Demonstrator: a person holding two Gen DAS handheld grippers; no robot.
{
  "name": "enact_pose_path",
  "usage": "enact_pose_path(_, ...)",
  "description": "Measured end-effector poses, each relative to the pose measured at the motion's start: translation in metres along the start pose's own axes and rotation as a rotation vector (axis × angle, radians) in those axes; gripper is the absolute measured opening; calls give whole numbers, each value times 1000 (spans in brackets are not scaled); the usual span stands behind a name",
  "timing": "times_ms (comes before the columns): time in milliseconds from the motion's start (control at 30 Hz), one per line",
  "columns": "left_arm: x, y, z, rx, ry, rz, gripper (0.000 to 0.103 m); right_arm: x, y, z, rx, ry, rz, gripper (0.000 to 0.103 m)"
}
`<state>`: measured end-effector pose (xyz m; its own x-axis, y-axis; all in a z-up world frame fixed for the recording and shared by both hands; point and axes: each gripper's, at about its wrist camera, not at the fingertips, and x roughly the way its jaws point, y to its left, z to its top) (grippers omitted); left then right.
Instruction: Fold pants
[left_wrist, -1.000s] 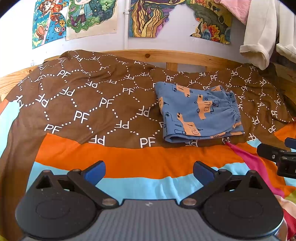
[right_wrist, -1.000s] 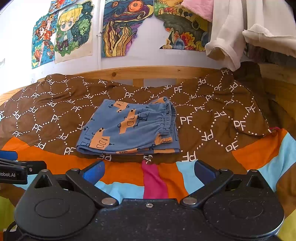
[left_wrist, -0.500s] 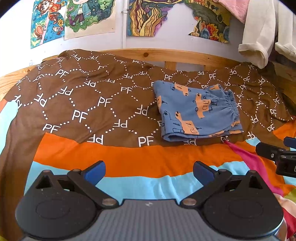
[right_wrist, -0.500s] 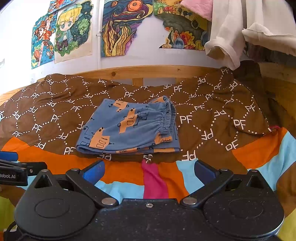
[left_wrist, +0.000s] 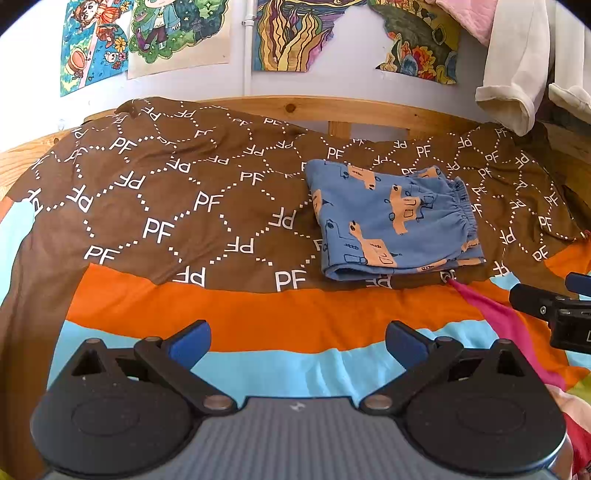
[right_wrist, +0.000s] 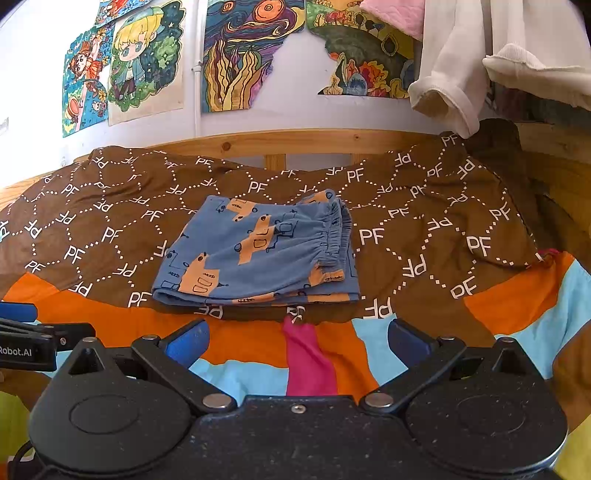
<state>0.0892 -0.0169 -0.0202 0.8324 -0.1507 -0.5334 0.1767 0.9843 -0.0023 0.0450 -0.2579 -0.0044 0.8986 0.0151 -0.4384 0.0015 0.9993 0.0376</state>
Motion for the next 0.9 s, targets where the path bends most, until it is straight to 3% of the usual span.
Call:
enact_pose_path(300, 0, -1, 0, -2, 2, 4, 103, 0, 0, 0, 2, 1, 0, 102)
enact_pose_path(633, 3, 0, 1, -3, 50, 42, 103, 0, 0, -1, 2, 2, -1, 102)
enact_pose_path(900, 6, 3, 1, -20, 82, 32, 103, 0, 3, -3, 4, 5, -4, 102)
